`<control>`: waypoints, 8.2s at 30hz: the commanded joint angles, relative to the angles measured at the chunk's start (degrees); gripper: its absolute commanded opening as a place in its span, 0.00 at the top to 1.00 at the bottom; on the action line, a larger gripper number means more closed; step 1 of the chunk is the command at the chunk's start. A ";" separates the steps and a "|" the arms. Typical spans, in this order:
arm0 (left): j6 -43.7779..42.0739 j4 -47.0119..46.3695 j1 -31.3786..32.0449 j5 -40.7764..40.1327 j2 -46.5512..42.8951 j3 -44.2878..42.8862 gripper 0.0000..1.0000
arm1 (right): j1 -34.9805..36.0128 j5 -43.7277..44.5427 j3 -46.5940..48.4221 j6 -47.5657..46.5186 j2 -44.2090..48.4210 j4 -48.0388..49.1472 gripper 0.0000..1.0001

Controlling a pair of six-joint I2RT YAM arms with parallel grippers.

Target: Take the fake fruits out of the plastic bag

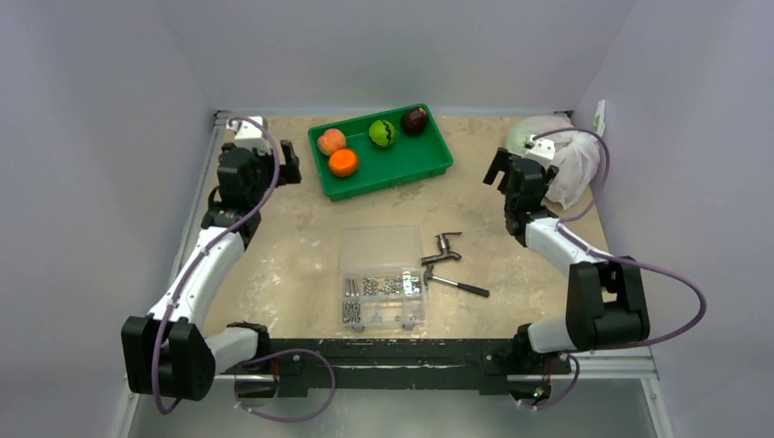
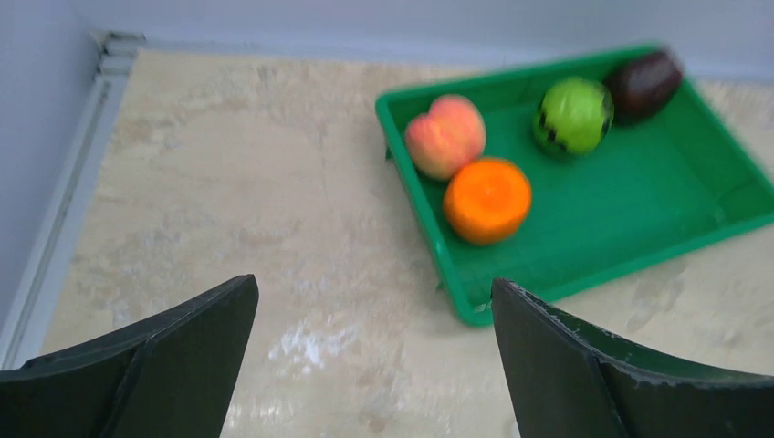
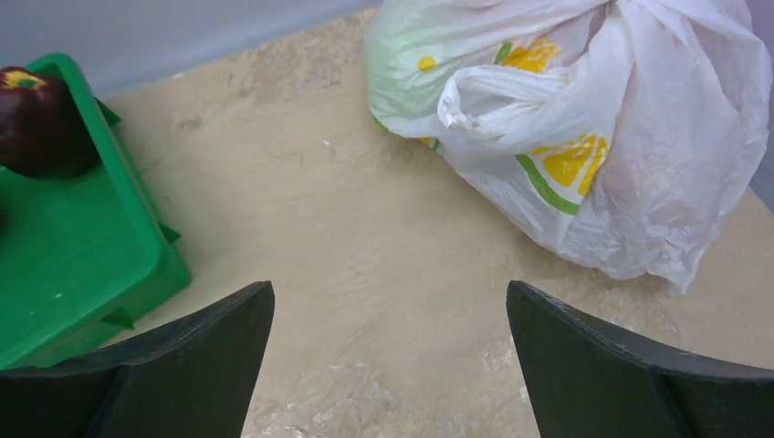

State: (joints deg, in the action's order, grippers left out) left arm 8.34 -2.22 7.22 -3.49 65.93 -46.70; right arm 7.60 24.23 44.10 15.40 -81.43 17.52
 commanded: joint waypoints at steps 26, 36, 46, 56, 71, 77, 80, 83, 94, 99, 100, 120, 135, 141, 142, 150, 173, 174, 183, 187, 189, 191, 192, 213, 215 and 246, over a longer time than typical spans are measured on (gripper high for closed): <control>17.69 9.41 0.12 29.25 9.67 -21.85 0.00 | -7.11 17.98 27.30 15.23 -13.84 -18.05 0.01; 21.51 8.39 1.53 34.08 10.35 -22.80 0.02 | -11.11 18.60 38.99 22.94 -23.06 -31.61 0.01; 22.72 8.65 1.57 35.20 10.57 -23.30 0.02 | -13.99 17.90 44.33 29.26 -27.85 -39.62 0.14; 23.09 9.14 1.57 36.04 11.40 -23.88 0.03 | -14.02 16.67 47.98 27.12 -32.54 -41.62 0.33; 23.92 9.66 1.57 38.43 12.52 -24.84 0.04 | -11.34 15.51 27.01 32.83 -16.47 -43.62 0.95; 23.91 9.64 2.48 38.52 13.18 -24.80 0.04 | -8.48 8.05 9.43 33.45 -2.03 -41.08 1.00; 22.95 10.60 4.02 38.62 13.92 -25.29 0.04 | -4.44 4.09 1.67 29.52 5.95 -38.37 1.00; 21.63 11.88 5.52 38.85 14.16 -26.13 0.04 | -1.23 -1.25 -3.07 24.82 10.95 -36.08 1.00; 18.47 12.38 8.15 39.03 14.88 -26.36 0.04 | 6.77 -21.07 -3.89 11.84 11.24 -27.67 1.00; 18.52 12.54 9.47 39.51 15.35 -26.60 0.04 | 7.03 -22.30 -0.24 11.45 11.34 -31.82 0.92; 17.73 12.96 9.93 39.11 15.21 -26.60 0.04 | 7.03 -21.69 -0.01 12.12 12.62 -32.40 0.83; 12.91 15.08 13.99 38.20 14.90 -27.23 0.04 | 0.77 4.47 4.87 26.89 18.30 -41.55 0.34; 13.02 13.22 14.05 39.07 13.73 -26.34 0.05 | 0.49 13.71 -0.15 22.64 11.01 -33.53 0.76; 12.76 12.05 14.09 38.67 14.13 -25.56 0.06 | 0.58 8.43 -2.30 14.45 14.28 -26.15 1.00; 12.84 12.01 14.13 38.33 14.35 -25.55 0.06 | 0.56 6.93 -3.19 12.82 15.65 -23.64 1.00; 5.21 17.26 20.05 28.59 13.64 -25.58 0.10 | 0.53 -9.22 -11.48 3.31 23.46 -3.93 1.00; 16.11 18.55 41.84 -1.96 51.04 -61.58 0.09 | 2.43 -20.45 -18.92 5.76 33.62 2.57 1.00; 17.43 17.30 41.89 -1.96 51.95 -62.12 0.08 | 2.60 -20.11 -18.80 5.86 33.75 2.33 1.00; 31.50 9.52 42.44 3.22 59.56 -65.93 0.00 | 3.04 -20.29 -18.60 6.13 34.47 1.32 1.00; 43.61 9.32 43.06 1.42 61.63 -66.28 0.00 | 3.04 -21.41 -19.40 6.41 34.77 1.76 1.00; 48.00 9.72 43.22 2.07 63.66 -68.21 0.01 | 3.01 -20.93 -19.55 6.53 34.61 1.66 1.00; 49.92 14.52 43.16 2.36 66.14 -72.38 0.07 | 3.03 -18.86 -18.45 6.58 34.38 -1.16 1.00; 50.50 14.50 43.07 3.01 67.12 -73.22 0.11 | 3.04 -18.23 -17.92 7.04 34.26 -2.34 1.00; 56.40 14.13 40.33 -4.84 63.98 -71.09 1.00 | 2.92 -7.75 -6.25 25.83 37.63 -47.50 1.00; 56.65 15.51 39.65 -4.53 63.29 -70.80 1.00 | 2.95 -3.54 -7.08 29.50 41.32 -50.40 1.00; 59.06 9.53 36.21 12.80 56.63 -61.75 1.00 | 2.93 -16.96 6.10 11.33 36.68 -45.60 0.42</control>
State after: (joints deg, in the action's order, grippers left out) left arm 68.40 10.37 44.12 6.31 126.93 -108.77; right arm 10.55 11.81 48.27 32.80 -41.28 -31.55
